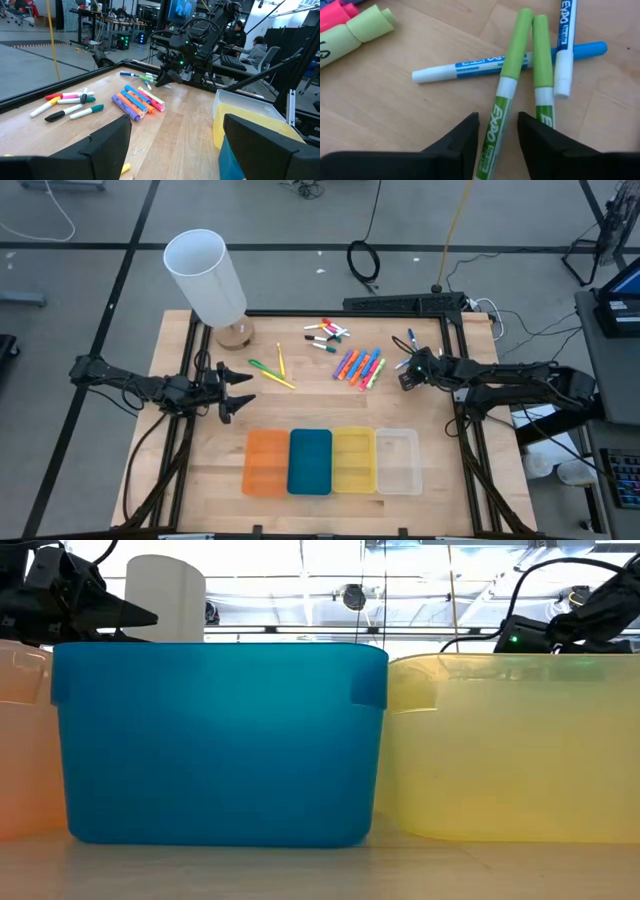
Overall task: Pick & Place Markers
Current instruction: Put the left green marker pen into the orange bin
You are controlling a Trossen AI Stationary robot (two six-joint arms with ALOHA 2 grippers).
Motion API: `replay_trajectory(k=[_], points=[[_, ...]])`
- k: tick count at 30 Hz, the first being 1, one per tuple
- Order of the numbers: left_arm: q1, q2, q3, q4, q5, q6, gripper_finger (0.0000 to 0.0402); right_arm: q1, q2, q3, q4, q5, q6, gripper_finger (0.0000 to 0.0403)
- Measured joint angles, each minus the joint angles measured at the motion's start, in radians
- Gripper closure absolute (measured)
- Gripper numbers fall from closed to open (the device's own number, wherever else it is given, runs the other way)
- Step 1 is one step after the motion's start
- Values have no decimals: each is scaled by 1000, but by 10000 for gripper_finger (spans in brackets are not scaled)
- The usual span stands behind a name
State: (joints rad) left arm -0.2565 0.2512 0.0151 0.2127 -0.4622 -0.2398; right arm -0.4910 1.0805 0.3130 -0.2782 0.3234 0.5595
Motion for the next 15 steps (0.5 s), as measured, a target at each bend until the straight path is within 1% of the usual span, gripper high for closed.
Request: replay_trajectory(k=[7,8,12,15], points=[[0,0,0,0,0,0,78,13,2,-4,72,-5,-49,374],[0,0,0,0,0,0,78,20,1,-4,83,-6,-52,380],[0,0,0,0,0,0,78,49,-16,1,97,-29,-57,378],[0,0,0,0,0,0,78,69,-42,2,138,-49,-64,365]])
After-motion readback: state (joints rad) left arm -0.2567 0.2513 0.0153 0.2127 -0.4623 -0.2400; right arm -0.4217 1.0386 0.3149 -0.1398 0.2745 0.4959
